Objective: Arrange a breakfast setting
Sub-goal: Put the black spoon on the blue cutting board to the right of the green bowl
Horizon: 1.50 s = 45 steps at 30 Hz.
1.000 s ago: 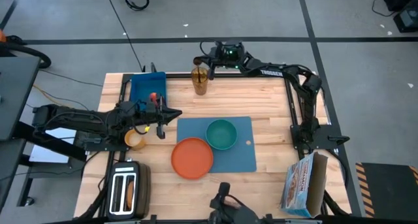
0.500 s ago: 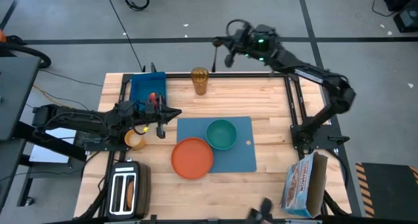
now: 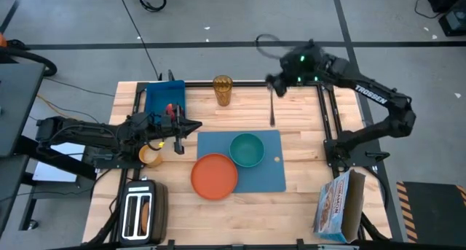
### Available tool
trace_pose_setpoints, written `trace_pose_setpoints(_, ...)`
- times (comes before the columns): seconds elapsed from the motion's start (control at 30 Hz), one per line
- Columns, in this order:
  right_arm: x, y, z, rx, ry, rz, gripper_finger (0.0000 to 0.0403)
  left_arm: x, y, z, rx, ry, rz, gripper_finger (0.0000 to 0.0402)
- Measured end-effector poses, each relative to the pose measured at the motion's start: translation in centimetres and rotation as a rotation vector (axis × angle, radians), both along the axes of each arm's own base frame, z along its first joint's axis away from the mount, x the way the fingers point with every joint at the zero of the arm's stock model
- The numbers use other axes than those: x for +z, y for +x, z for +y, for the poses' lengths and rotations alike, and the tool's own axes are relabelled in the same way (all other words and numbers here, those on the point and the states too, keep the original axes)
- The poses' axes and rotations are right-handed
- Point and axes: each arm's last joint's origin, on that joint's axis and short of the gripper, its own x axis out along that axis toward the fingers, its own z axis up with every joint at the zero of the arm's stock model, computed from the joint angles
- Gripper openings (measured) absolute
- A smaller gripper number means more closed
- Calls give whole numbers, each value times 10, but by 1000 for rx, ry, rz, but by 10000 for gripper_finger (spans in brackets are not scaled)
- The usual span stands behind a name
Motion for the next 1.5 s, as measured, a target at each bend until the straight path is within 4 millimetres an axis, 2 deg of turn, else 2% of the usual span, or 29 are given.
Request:
trace_pose_setpoints(0.27, -102, -5, 47, -123, 448, 183, 12, 1, 0, 0, 2, 14, -6, 25)
trace_pose_setpoints(0.4, -141, -8, 66, -224, 581, 210, 12, 1, 0, 0, 3, 18, -11, 25)
trace_pose_setpoints(0.57, -176, -7, 92, -252, 645, 235, 12, 1, 0, 0, 1, 11, -9, 25)
trace_pose_setpoints(0.8, -202, -4, 111, -236, 666, 226, 12, 1, 0, 0, 2, 15, -8, 25)
trace_pose_setpoints(1.03, -230, 0, 112, -237, 678, 214, 12, 1, 0, 0, 2, 17, -7, 25)
trace_pose_setpoints(1.27, -243, 8, 108, -209, 680, 227, 18, 1, 0, 0, 2, 17, -7, 25)
trace_pose_setpoints(1.5, -242, 9, 105, -188, 674, 206, 46, 1, 0, 0, 2, 18, -7, 25)
